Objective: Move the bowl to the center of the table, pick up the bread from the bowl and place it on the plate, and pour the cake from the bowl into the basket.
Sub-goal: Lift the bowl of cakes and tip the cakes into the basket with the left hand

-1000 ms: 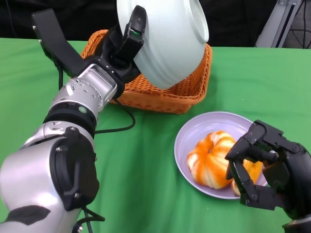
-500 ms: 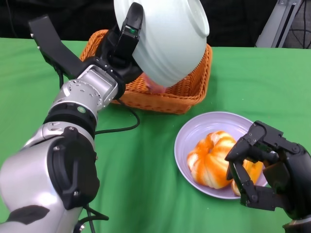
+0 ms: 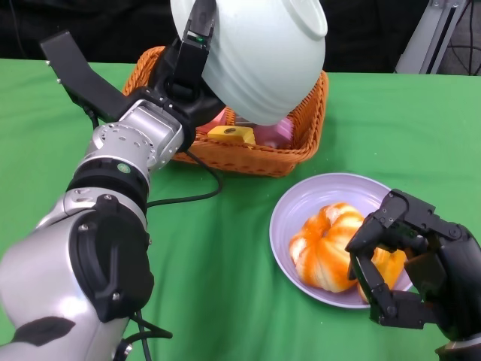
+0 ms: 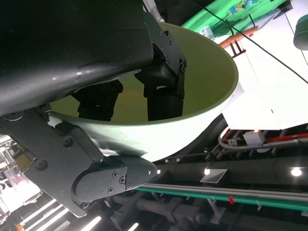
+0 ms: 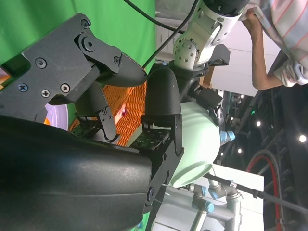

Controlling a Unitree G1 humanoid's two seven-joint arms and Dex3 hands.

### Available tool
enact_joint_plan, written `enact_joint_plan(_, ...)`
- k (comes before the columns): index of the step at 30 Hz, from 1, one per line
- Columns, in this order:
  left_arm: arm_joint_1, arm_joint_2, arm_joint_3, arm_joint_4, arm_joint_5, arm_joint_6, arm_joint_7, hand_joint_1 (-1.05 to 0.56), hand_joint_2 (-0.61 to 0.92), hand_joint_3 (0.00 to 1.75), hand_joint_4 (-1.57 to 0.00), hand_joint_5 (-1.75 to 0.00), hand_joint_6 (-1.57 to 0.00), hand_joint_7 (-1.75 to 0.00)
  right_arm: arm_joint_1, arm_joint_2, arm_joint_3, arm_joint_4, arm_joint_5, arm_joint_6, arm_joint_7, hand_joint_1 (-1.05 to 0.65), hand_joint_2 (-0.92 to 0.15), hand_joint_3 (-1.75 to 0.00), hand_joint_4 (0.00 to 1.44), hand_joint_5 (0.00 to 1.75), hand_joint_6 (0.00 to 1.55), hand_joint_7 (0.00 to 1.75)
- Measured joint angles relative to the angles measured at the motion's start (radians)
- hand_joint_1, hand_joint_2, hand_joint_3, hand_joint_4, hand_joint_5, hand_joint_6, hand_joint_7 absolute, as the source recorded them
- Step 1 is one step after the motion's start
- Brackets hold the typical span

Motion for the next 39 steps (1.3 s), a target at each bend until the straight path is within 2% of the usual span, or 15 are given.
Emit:
enact_joint_plan(14,0.000,0.001,-0.046,0.000,0.019,-0.005,-0.011,-0.27,0.49,1.24,-0.92,-1.75,-0.77,-1.75,-0.002,-0.006,0.000,0.003,-0.014,-0.017,0.000,-0.10,-0.39,-1.18,0.75,1.64,0.67,1.43)
enact_joint_plan(24,-0.001,0.018,-0.173,-0.009,0.120,-0.065,-0.120,-0.22,0.46,1.31,-0.91,-1.75,-0.77,-1.75,-0.002,-0.008,0.000,0.001,-0.021,-0.016,-0.001,-0.10,-0.41,-1.18,0.75,1.65,0.66,1.44)
enact_joint_plan(33,-0.001,0.064,-0.261,-0.024,0.198,-0.150,-0.290,-0.20,0.47,1.30,-0.85,-1.75,-0.75,-1.70,-0.003,-0.015,-0.002,0.000,-0.012,-0.013,0.003,-0.10,-0.41,-1.16,0.76,1.66,0.65,1.45)
enact_joint_plan(39,-0.001,0.099,-0.343,-0.051,0.279,-0.255,-0.367,-0.23,0.51,1.16,-0.83,-1.75,-0.73,-1.67,-0.004,-0.017,-0.004,0.000,0.001,-0.006,0.006,-0.09,-0.40,-1.19,0.76,1.66,0.66,1.45)
